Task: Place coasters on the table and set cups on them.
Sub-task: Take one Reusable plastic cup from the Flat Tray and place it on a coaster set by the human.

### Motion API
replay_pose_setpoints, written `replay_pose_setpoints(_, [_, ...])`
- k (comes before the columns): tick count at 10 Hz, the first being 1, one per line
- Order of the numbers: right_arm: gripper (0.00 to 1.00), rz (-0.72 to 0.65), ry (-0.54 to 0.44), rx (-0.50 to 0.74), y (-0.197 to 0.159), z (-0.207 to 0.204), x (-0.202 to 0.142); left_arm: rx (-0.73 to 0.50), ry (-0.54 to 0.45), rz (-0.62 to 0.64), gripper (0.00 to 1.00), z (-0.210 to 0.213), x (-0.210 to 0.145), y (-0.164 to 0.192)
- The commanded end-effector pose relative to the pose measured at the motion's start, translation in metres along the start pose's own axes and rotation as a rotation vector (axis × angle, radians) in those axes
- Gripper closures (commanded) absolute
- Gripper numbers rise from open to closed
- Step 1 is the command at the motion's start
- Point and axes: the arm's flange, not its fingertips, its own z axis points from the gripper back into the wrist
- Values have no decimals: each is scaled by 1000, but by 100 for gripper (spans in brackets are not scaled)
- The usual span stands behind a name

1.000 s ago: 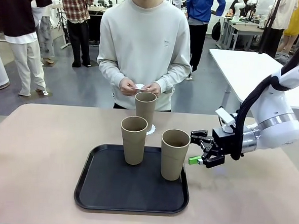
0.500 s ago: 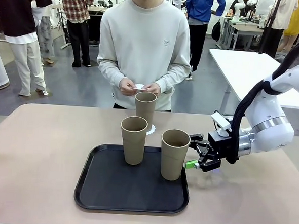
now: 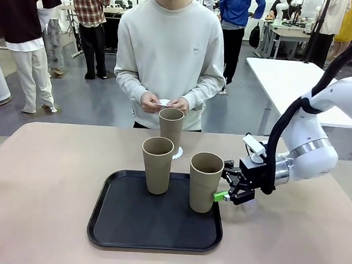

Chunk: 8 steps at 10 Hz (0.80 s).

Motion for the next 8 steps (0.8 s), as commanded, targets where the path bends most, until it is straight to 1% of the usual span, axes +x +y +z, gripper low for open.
replay_pose_setpoints(1, [0,13,10,23,-9,-9,-6,-5,8,-15,0,2,-1,0])
replay_pose_setpoints(4, [0,24,12,56,-12,-19,-9,-5,8,-15,0,2,-1,0])
replay_pose_setpoints(5, [60,26,7,65,-11,-18,-8,-5,8,-15,0,2,-1,0])
replay_pose_setpoints(6, [60,26,4,63,-12,-18,-8,-5,8,-15,0,2,-1,0])
replay_pose_setpoints(7, [100,25,2,62,-12,-17,-9,-5,8,-15,0,2,-1,0])
replay_pose_setpoints(8, [65,26,2,63,-11,-17,-8,-5,8,-15,0,2,-1,0])
